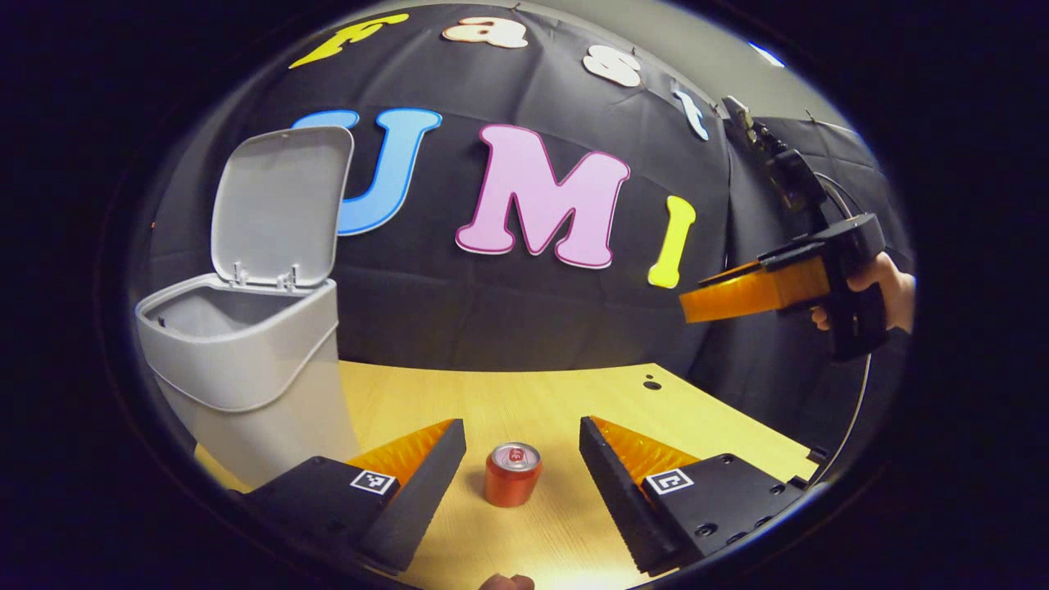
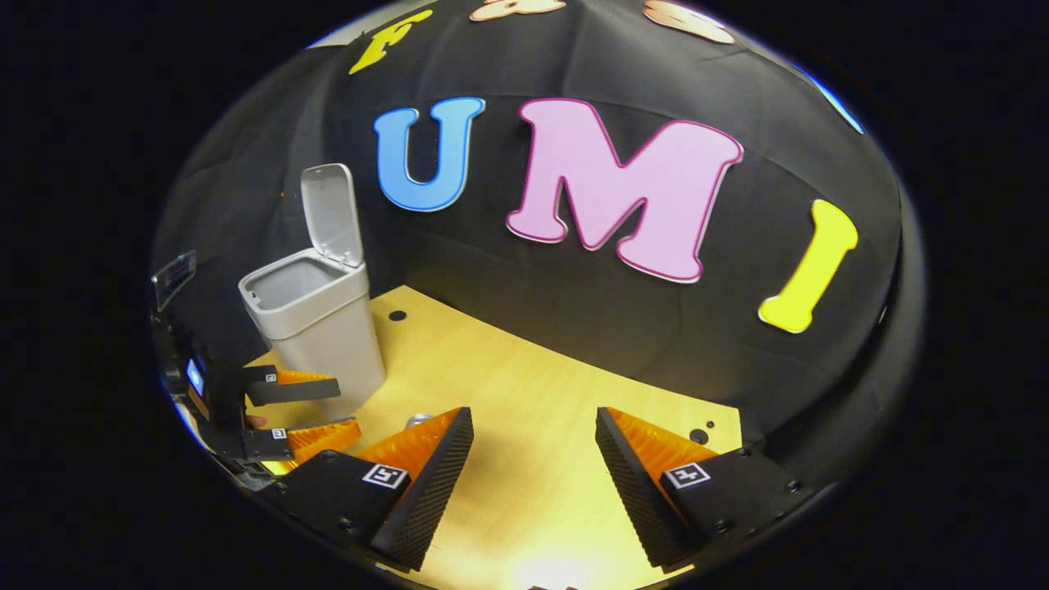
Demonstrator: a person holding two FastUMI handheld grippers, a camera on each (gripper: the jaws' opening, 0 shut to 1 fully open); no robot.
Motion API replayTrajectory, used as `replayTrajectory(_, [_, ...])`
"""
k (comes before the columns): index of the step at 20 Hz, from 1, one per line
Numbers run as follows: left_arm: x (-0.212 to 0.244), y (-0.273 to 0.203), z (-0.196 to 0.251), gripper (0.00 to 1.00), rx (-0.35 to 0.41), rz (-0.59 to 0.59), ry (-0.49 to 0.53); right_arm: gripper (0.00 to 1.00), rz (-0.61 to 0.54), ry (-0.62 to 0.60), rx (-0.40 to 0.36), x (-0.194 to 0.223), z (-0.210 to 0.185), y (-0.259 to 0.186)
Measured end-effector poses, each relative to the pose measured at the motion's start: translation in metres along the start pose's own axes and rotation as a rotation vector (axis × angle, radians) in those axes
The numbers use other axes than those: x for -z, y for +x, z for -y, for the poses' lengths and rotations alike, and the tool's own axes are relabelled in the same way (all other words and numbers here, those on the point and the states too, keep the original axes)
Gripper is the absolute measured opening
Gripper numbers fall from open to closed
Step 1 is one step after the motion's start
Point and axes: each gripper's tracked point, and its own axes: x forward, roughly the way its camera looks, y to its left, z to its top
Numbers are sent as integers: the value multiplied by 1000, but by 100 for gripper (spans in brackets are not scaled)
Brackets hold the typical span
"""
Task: Press the lid of the desktop garbage bin to open it, pick up the crumpled paper on the desktop and throw it into the bin, then pick up the pop can on the desktop and drop it into the bin, and finally close the garbage bin lid.
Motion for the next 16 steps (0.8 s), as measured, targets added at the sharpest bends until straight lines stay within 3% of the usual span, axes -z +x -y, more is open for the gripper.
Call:
replayTrajectory(4, [24,27,-9,95,-62,-43,60,97,-38,52,14,19,21,7])
replayTrajectory(11, [53,68,-10,95,-47,-62,41,97,-84,86,14,31,40,30])
replayTrajectory(16, [71,95,-29,96,-92,-83,41,97,-117,72,-19,39,31,47])
